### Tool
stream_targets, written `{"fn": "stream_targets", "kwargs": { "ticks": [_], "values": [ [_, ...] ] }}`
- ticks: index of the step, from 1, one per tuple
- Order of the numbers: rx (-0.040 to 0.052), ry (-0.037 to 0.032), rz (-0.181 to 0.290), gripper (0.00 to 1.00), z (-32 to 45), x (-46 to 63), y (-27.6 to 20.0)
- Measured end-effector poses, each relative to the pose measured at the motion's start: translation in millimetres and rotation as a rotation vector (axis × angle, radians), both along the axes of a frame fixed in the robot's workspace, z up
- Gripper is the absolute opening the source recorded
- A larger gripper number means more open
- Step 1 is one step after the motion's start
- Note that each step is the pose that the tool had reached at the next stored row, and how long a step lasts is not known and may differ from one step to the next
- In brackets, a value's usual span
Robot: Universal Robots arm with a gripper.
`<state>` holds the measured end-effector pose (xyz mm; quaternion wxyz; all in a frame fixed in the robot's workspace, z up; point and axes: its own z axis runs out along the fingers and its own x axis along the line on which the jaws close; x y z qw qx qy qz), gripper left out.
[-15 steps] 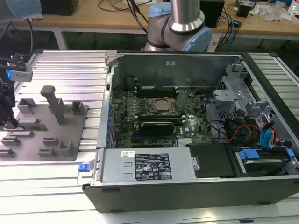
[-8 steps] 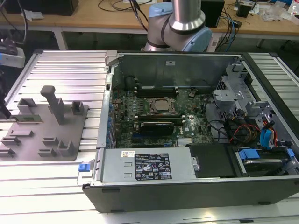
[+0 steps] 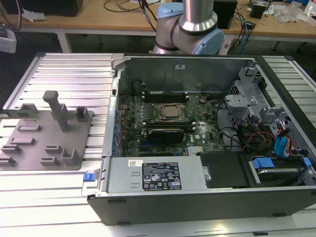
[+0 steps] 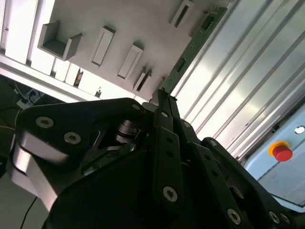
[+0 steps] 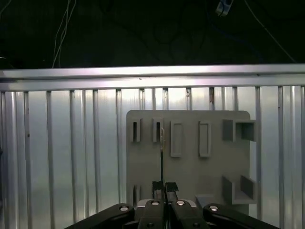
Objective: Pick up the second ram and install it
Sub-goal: 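Pick up the second ram and move it above second insertion slot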
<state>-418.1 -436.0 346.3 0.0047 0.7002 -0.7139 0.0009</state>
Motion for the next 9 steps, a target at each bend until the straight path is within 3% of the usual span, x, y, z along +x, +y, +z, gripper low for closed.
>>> {"fn": "stream_targets", "kwargs": {
  "ticks": [4, 6, 9],
  "values": [
    [-0.0006, 0.0001, 0.000, 0.09, 10.5, 0.0, 0.2],
    [-0.0014, 0.0000, 0.000, 0.09, 21.4, 0.0, 0.6],
    [-0.0017, 0.0001, 0.000, 0.09, 29.2, 0.0, 0.9]
  ]
}}
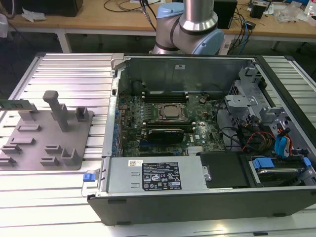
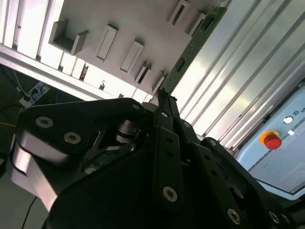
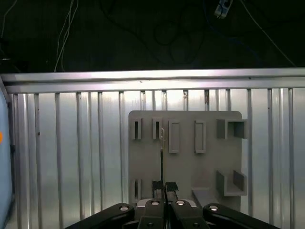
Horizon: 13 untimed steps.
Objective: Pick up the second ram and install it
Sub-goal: 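Pick up the second ram and move it above second insertion slot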
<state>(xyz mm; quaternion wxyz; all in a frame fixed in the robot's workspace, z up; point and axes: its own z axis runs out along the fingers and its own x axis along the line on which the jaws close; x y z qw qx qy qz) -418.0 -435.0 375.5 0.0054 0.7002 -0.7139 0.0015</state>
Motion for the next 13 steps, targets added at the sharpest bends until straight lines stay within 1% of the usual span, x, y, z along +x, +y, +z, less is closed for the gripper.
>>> {"fn": "stream_targets", "kwargs": {
  "ticks": [2, 3, 8, 10, 13],
  "values": [
    [-0.0002, 0.0000, 0.000, 0.09, 4.7, 0.0, 0.3],
    [-0.0004, 0.0000, 0.000, 0.09, 8.8, 0.0, 0.5],
    [-0.0006, 0.0000, 0.000, 0.09, 21.3, 0.0, 0.7],
    [-0.0007, 0.0000, 0.000, 0.09, 24.2, 0.0, 0.8],
    [-0.0021, 0.0000, 0.000, 0.09, 31.9, 0.0, 1.3]
  ]
}}
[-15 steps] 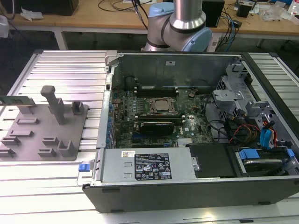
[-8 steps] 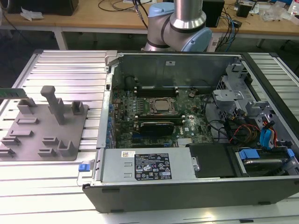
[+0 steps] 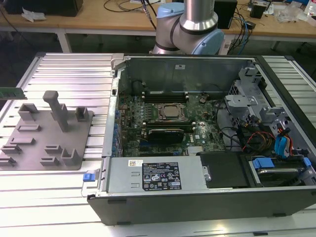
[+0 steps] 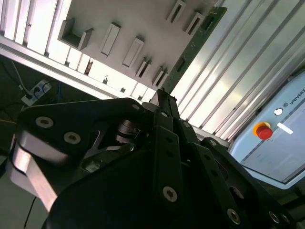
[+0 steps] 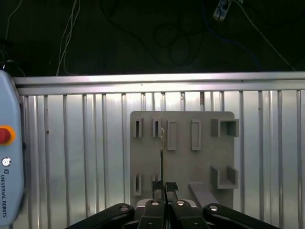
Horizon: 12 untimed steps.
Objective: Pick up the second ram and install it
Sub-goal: 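Pick up the second ram and move it above second insertion slot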
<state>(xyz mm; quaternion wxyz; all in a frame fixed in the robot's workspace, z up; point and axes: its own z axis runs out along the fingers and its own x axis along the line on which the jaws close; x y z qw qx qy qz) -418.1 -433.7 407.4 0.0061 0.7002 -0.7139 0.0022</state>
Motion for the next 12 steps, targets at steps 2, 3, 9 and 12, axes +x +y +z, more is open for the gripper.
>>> {"fn": "stream_targets", "kwargs": {
  "ticks": [2, 3, 9, 12],
  "values": [
    [-0.0012, 0.0000, 0.000, 0.09, 5.6, -0.1, 0.6],
    [-0.0021, -0.0001, 0.000, 0.09, 8.4, 0.0, 1.0],
    [-0.0029, -0.0002, 0.000, 0.09, 18.9, 0.0, 1.1],
    [-0.0031, 0.0001, 0.000, 0.09, 19.1, 0.9, 1.2]
  ]
}}
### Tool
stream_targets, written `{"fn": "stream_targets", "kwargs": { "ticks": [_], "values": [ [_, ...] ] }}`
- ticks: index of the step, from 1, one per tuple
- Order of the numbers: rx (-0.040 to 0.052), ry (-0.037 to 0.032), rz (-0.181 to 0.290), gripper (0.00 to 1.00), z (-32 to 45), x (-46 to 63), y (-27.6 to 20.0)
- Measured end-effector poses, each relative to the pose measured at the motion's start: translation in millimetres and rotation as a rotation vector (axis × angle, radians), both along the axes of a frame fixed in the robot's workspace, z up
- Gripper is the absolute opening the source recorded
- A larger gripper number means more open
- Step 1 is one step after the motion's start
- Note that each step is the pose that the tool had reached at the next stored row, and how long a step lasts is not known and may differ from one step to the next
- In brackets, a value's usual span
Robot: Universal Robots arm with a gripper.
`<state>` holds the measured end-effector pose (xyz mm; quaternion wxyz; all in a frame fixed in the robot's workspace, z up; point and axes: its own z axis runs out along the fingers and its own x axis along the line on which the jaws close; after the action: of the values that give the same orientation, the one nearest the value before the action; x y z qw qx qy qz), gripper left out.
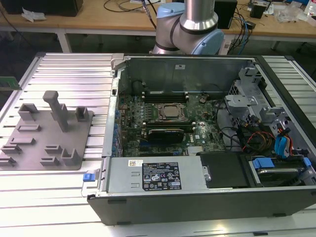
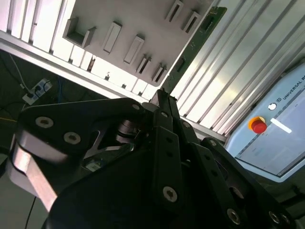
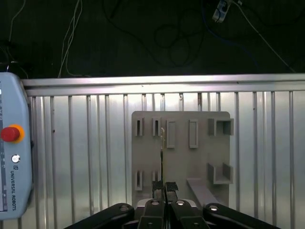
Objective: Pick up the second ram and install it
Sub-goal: 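Pick up the second ram and move it above second insertion slot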
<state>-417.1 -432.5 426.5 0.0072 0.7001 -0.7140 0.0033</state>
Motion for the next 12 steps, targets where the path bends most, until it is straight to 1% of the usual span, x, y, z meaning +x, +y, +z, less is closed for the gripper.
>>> {"fn": "stream_targets", "kwargs": {
  "ticks": [2, 6, 8, 9, 11, 12],
  "values": [
    [0.0001, -0.0002, 0.000, 0.09, -0.1, 5.4, -0.1],
    [0.0002, -0.0002, -0.001, 0.09, -0.2, 23.8, -0.1],
    [0.0003, 0.0005, -0.002, 0.09, -0.3, 29.9, -0.1],
    [0.0001, 0.0009, -0.002, 0.09, -0.1, 36.7, -0.1],
    [0.0003, 0.0007, -0.002, 0.09, -0.2, 45.3, -0.1],
    [0.0003, 0.0008, -0.002, 0.09, -0.2, 47.8, -0.1]
  ]
}}
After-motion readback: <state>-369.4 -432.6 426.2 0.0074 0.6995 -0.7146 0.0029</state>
